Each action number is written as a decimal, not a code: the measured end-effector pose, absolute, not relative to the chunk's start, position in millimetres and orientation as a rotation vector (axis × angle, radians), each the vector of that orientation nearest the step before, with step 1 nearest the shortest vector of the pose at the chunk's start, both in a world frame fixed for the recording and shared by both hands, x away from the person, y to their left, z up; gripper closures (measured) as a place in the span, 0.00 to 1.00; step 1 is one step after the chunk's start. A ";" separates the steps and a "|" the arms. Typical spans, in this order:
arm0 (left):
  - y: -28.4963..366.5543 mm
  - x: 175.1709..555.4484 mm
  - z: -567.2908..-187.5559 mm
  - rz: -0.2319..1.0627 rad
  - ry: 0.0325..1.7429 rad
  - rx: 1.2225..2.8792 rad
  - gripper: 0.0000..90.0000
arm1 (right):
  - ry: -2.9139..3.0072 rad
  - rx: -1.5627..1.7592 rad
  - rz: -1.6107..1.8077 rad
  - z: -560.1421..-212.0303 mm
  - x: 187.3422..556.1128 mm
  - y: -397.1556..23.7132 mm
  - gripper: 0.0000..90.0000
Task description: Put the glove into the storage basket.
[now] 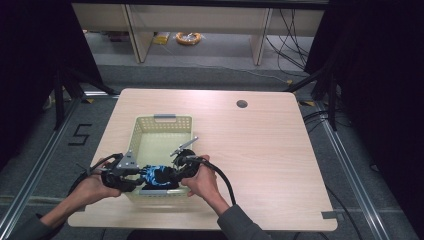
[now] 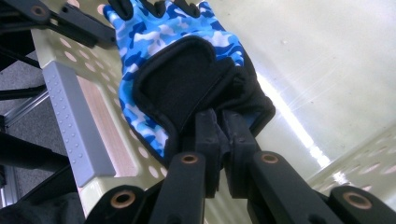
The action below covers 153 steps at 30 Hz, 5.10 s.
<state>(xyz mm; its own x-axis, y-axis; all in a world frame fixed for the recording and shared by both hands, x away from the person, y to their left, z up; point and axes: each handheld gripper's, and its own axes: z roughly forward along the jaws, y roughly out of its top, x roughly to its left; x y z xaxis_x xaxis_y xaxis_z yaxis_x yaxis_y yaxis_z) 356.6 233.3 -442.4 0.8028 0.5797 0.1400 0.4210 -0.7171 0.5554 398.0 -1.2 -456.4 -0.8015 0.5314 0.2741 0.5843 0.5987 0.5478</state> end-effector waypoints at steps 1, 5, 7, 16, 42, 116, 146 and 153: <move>234.7 355.4 -440.1 0.420 0.739 2.487 0.62 | -2.748 -0.950 -0.990 -457.3 399.5 -1.5 0.96; 237.0 355.4 -436.3 0.436 0.781 2.468 0.50 | -2.737 -0.974 -0.975 -457.3 399.3 -1.8 0.96; 240.1 355.0 -430.8 0.457 0.780 2.454 0.50 | -2.738 -0.973 -0.984 -457.5 400.0 -3.0 0.96; 242.6 356.7 -425.2 0.479 0.828 2.407 0.40 | -2.755 -0.978 -0.990 -456.0 398.9 -3.9 0.89; 225.8 335.8 -411.5 0.437 0.819 2.198 0.24 | -2.843 -0.951 -1.197 -412.2 387.4 -24.1 0.50; 138.5 261.3 -461.3 0.199 0.659 2.072 0.24 | -2.699 -1.077 -1.512 -434.9 316.3 -162.6 0.29; 143.1 249.9 -502.4 0.183 0.617 2.214 0.18 | -2.664 -1.176 -1.444 -466.9 288.9 -185.5 0.20; 142.6 245.9 -506.2 0.174 0.621 2.218 0.18 | -2.670 -1.155 -1.426 -479.0 276.7 -191.7 0.19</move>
